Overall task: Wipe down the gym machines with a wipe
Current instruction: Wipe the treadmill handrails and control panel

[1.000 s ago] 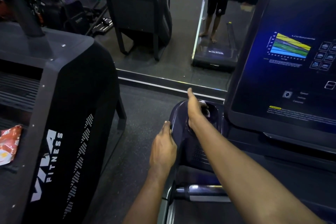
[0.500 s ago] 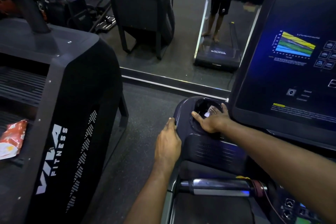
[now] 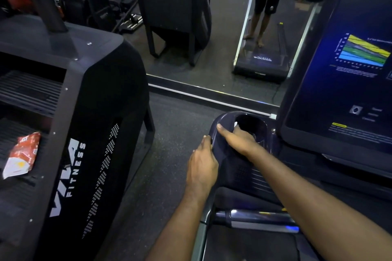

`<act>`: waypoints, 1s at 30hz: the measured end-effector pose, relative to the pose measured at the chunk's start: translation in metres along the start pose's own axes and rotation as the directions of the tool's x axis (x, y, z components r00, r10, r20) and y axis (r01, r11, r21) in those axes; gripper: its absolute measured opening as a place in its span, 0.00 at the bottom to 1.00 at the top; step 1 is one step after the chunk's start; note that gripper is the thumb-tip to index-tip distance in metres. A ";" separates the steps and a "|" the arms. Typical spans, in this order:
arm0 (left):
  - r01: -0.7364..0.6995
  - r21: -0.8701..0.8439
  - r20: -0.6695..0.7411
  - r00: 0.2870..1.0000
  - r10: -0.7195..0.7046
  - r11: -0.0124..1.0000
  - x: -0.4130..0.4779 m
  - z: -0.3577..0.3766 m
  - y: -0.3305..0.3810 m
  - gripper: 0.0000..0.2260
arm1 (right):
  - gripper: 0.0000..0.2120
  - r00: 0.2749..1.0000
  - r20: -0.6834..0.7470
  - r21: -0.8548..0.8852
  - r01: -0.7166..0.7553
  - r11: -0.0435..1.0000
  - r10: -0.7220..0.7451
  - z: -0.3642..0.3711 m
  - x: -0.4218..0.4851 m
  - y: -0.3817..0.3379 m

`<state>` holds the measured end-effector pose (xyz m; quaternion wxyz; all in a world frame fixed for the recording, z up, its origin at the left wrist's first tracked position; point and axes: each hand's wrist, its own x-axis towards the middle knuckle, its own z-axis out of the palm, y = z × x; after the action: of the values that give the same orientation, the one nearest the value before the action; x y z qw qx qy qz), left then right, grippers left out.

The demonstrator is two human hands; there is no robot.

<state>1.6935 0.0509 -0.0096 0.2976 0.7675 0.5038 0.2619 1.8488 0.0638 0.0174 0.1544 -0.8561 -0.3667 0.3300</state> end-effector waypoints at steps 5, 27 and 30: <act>-0.002 -0.007 0.003 1.000 0.002 1.000 0.000 0.001 -0.001 0.13 | 0.54 0.998 -0.038 0.068 0.059 0.996 -0.056 0.001 -0.004 0.006; -0.012 0.033 0.000 1.000 0.012 0.999 0.000 0.000 0.000 0.16 | 0.38 0.987 0.066 -0.237 0.158 0.958 -0.146 -0.021 -0.012 0.017; -0.010 0.049 -0.002 1.000 0.010 0.999 -0.001 0.001 0.000 0.16 | 0.42 0.989 0.122 -0.517 0.134 0.846 -0.083 -0.038 -0.013 0.015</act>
<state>1.6938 0.0501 -0.0103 0.2768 0.7769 0.5064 0.2519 1.8754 0.0430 0.0435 -0.0834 -0.8270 -0.4974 0.2486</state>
